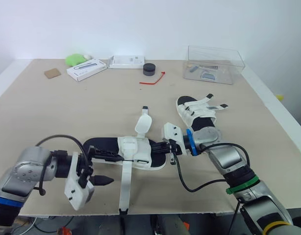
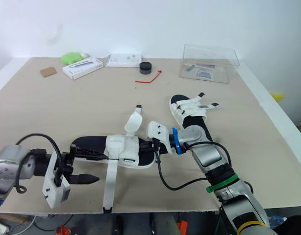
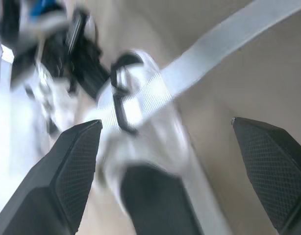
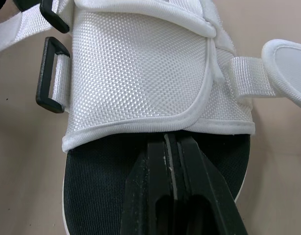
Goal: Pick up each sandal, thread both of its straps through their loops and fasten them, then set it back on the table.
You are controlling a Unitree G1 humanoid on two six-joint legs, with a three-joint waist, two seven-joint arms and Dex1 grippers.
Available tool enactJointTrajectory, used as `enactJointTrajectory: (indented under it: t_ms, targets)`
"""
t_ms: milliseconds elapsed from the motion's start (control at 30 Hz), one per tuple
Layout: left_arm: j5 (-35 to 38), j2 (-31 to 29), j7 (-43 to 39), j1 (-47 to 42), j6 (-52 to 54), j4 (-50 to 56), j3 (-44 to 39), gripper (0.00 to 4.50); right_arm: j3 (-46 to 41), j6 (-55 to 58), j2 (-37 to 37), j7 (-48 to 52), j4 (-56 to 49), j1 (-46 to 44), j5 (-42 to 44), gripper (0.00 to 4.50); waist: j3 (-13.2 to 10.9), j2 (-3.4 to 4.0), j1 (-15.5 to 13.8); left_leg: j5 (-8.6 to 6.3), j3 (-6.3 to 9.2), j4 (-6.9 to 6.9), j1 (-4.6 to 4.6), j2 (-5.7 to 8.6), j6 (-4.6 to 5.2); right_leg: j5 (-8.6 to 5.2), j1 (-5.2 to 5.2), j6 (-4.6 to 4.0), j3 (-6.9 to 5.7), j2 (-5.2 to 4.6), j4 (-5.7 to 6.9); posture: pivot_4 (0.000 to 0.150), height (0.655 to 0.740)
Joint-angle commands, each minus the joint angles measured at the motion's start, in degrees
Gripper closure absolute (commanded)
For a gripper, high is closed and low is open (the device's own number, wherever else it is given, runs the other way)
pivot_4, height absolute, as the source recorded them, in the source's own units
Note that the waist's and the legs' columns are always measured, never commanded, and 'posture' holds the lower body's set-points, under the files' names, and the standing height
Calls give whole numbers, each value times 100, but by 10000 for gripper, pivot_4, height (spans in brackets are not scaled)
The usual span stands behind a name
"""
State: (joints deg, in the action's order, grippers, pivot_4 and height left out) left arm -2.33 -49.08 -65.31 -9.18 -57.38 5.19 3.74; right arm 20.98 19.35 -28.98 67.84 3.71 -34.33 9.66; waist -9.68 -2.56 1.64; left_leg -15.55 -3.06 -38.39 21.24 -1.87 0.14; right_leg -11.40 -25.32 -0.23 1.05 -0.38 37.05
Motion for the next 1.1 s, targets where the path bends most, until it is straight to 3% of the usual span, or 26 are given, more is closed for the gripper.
enactJointTrajectory:
  t_ms: [33,367,467,633,700,733,900,1100]
  targets:
    - [-44,149,287,-316,-268,-23,467,1367,58,23,-47,-7,37,18,-139,45000,1,-3,-13,0,3,-1,2,1,1,0,0,1,-1,2,0,1500,7400]
    - [143,76,521,-686,251,422,1215,1367,50,39,-104,-40,-33,81,-145,45000,1,-2,-26,0,5,-3,3,0,2,-1,1,9,2,12,0,1500,7400]
    - [306,77,527,-732,560,623,1346,9474,47,41,-124,-38,-42,90,-147,45000,1,-2,-26,0,5,-3,3,1,2,-1,2,10,3,14,1,1500,7400]
    - [401,-31,449,-668,862,700,1481,34163,62,42,-140,-32,-50,101,-154,45000,1,-2,-27,0,6,-3,2,2,2,-2,2,11,3,19,1,1500,7400]
    - [462,-77,432,-564,1017,680,1507,42345,72,45,-140,-28,-62,107,-156,45000,1,-2,-27,0,7,-3,2,2,2,-2,2,11,3,22,1,1500,7400]
    - [500,-75,451,-520,1083,681,1499,44158,73,50,-140,-24,-67,107,-152,45000,1,-2,-27,0,7,-3,2,2,2,-3,2,12,4,22,1,1500,7400]
    - [2068,-20,795,1,3675,1218,1153,44158,74,56,-171,-22,-118,142,-147,45000,1,-2,-28,0,9,-4,4,3,2,-8,2,21,4,18,2,1500,7400]
    - [4602,22,1417,-181,7191,1518,507,44158,94,45,-173,-21,-123,152,-154,45000,1,-2,-28,0,17,-6,3,3,2,-9,3,23,1,29,5,1500,7400]
